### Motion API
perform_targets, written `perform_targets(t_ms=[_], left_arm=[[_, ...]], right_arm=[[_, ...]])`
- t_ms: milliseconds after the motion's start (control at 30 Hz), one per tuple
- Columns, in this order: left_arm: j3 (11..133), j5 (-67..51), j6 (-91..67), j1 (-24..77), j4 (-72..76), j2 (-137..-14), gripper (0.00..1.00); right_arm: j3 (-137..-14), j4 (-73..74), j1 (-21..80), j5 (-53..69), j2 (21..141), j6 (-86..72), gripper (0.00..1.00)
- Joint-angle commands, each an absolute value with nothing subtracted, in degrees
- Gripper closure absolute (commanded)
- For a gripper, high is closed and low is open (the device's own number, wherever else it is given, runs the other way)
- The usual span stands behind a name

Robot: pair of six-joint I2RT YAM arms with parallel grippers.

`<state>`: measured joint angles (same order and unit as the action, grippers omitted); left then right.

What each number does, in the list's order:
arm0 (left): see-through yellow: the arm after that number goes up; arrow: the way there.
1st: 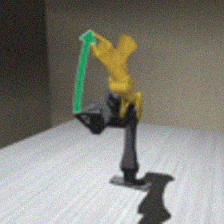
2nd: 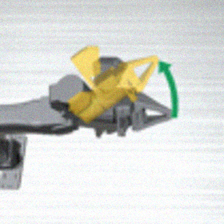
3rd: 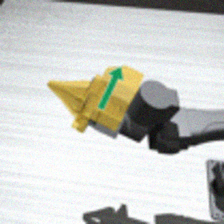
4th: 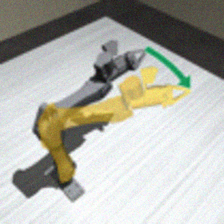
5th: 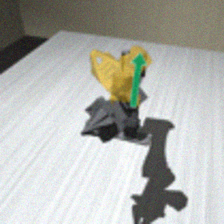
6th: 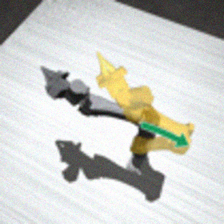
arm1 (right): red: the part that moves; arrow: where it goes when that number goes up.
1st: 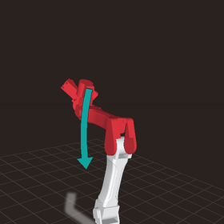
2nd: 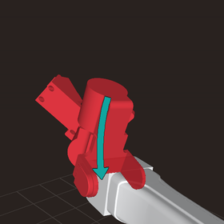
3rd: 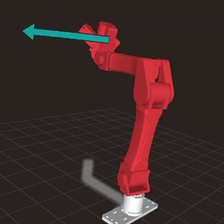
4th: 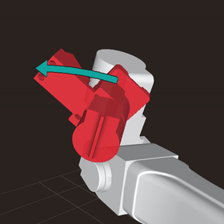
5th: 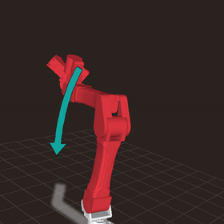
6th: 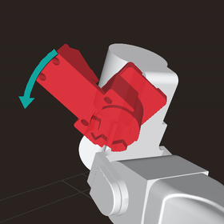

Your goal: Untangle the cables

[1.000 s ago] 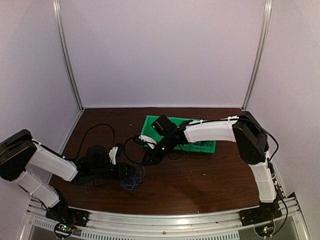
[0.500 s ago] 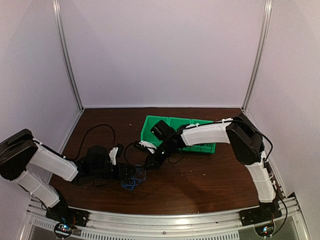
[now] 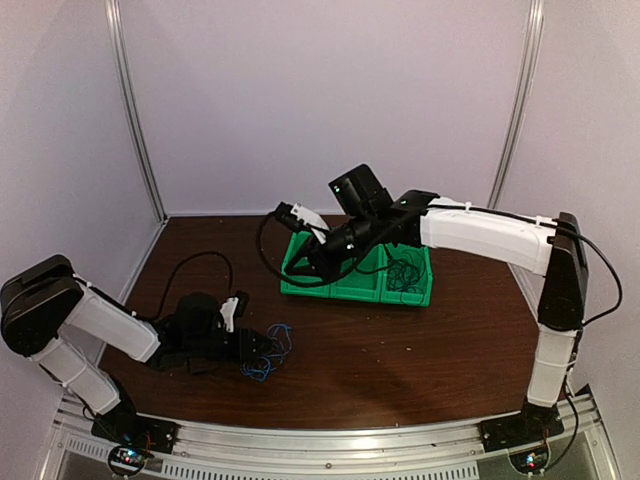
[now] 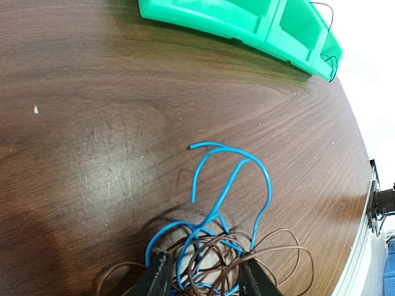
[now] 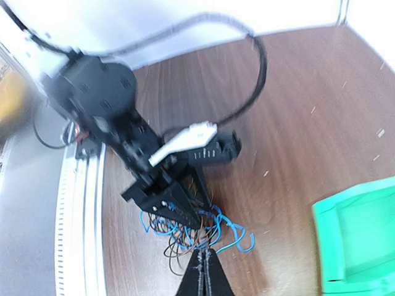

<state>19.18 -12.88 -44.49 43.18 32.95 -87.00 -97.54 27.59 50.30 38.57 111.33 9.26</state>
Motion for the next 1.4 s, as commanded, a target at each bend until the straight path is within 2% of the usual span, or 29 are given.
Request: perform_targets(t_ms=[0,33,133,267,400,633,833,967,1067,1200,1367], left_arm=[[20.08,-13.18,-43.92,43.42,34.46,-88.10,0.62],[20.04,-13.25,-43.95,43.42,34.72,-88.11,0.62],[20.49,-13.41,-44.11,43.42,34.89,-88.51,0.62],[20.63,-13.35,-44.66,43.42,35.30,-88.77,0.63],[20.70,-13.17,-45.06,43.51,35.51,-88.77,0.63],[20.36,-13.77,-45.09,43.59,36.33,-88.96,0.63],[19.47,-14.40,-45.18,43.59,37.27,-89.14,0.63],[19.33,-14.43,-44.83,43.59,37.70,-89.68,0.63],[19.17,-14.72,-44.77,43.59,38.03,-89.85,0.63],[18.99,-14.56,-44.74,43.59,37.94,-89.80,0.63],[19.59,-12.36,-44.09,43.59,34.34,-89.73,0.63]], right_arm=[[-98.22,28.95,49.24,35.26,107.08,10.42,1.00],[-96.24,27.89,49.22,35.41,106.91,9.77,1.00],[-89.19,24.53,49.35,38.43,108.72,6.36,0.85],[-84.07,21.36,50.44,39.62,112.09,4.02,0.79],[-83.98,20.75,51.01,40.15,116.55,1.61,0.70],[-87.63,20.39,51.32,41.55,123.84,0.00,0.64],[-91.08,20.41,52.00,44.36,127.02,0.44,0.62],[-93.32,21.15,52.55,45.57,129.24,0.53,0.63],[-94.39,21.42,52.59,44.38,130.21,0.36,0.74],[-94.18,21.40,52.63,42.85,128.74,0.59,0.98],[-94.42,25.22,52.64,41.00,119.08,4.65,1.00]])
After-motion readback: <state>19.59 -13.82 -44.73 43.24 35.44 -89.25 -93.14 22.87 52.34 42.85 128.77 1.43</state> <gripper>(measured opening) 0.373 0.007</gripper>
